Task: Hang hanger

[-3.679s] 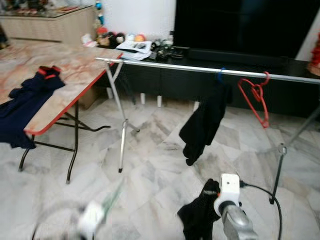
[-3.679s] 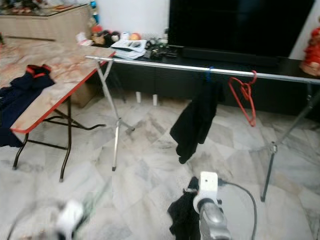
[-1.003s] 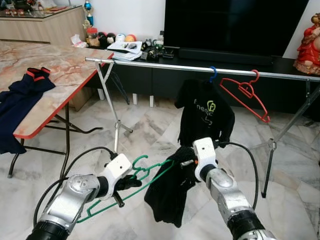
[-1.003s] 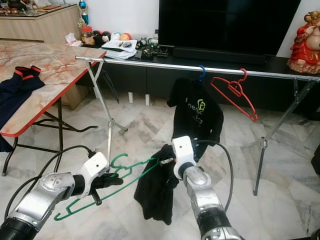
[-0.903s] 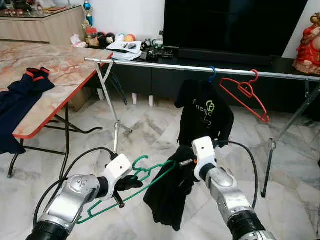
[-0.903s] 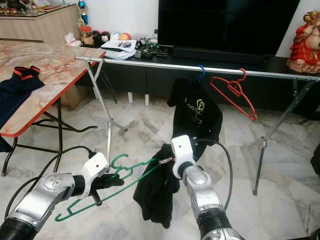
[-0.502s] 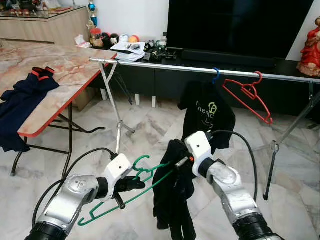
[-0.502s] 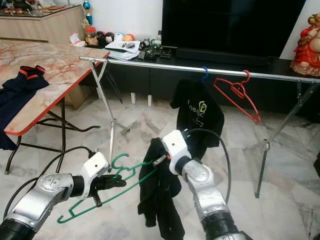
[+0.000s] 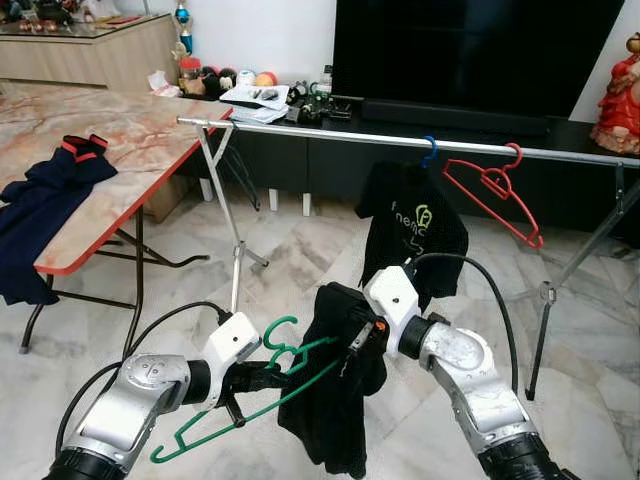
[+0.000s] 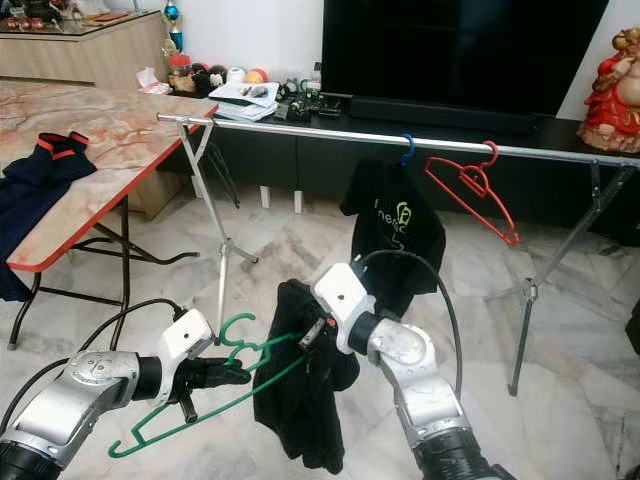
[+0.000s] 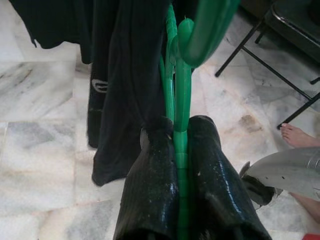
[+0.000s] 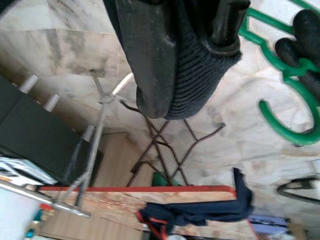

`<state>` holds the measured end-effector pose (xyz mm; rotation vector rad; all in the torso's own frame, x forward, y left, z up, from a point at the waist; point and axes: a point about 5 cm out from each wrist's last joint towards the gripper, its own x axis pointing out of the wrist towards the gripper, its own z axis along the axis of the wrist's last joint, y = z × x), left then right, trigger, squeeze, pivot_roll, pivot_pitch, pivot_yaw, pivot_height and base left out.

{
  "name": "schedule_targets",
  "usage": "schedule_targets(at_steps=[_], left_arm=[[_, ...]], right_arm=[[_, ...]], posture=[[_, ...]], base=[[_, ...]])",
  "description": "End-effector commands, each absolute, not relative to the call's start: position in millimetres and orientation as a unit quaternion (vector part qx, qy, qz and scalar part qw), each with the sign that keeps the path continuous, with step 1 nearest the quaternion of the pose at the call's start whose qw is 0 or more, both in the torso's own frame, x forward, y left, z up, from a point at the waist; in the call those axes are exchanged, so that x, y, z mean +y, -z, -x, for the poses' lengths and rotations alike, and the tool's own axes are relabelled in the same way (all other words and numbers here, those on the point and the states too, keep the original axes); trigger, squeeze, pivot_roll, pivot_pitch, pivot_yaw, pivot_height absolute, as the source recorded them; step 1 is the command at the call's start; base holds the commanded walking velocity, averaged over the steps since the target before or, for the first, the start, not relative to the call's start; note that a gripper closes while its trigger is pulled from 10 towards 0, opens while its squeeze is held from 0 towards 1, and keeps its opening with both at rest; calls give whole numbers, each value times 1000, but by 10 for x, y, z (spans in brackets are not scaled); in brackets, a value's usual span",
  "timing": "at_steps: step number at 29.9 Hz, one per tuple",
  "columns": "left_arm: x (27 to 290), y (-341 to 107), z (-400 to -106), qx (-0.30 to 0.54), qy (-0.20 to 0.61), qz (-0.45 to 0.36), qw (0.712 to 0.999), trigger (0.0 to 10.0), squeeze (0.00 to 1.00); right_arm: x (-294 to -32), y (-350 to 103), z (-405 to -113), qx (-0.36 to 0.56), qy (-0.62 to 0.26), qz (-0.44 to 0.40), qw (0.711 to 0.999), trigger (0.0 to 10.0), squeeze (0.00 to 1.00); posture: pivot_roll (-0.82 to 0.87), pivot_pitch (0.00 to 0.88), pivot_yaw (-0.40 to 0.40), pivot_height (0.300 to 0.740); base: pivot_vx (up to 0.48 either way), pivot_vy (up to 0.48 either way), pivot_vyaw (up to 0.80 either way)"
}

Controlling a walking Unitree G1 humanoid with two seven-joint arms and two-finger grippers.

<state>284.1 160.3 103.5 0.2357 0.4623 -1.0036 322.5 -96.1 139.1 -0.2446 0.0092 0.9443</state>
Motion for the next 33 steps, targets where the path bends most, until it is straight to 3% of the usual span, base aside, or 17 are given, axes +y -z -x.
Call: schedule_targets(at_steps=[1,8,16,18,22,28,33], left_arm=[[1594,-1069,-2833,215,481,-107,843,10000,0],[1555,-1097,-2892,194,465,-94,859,10000,0],[1537,-1166,-3036,152,413,-82,894,10000,0],[1535,-1190,-3064,142,402,-76,902,10000,0],[1524,-1229,-3098,123,384,-66,913,10000,0],[1510,-1203,-3110,119,371,-63,919,10000,0],[1503,-1189,-3106,121,369,-57,920,10000,0]], right_arm=[[-892,-1535,-3183,-25,-480,110,870,10000,0],[-827,-1527,-2952,-15,-564,89,821,10000,0],[-902,-1438,-2844,19,-596,75,799,10000,0],[-936,-1416,-2857,25,-589,80,804,10000,0],[-1078,-1411,-3060,24,-500,120,857,10000,0],[-1219,-1425,-3257,28,-400,143,905,10000,0],[-1224,-1414,-3297,21,-367,142,919,10000,0]], posture=[[104,0,-29,740],[98,3,-30,740],[98,7,-34,740],[98,7,-34,740],[101,9,-36,740],[99,9,-36,740],[100,10,-38,740]], base=[[0,0,0],[0,0,0],[0,0,0],[0,0,0],[0,0,0],[0,0,0],[0,0,0]])
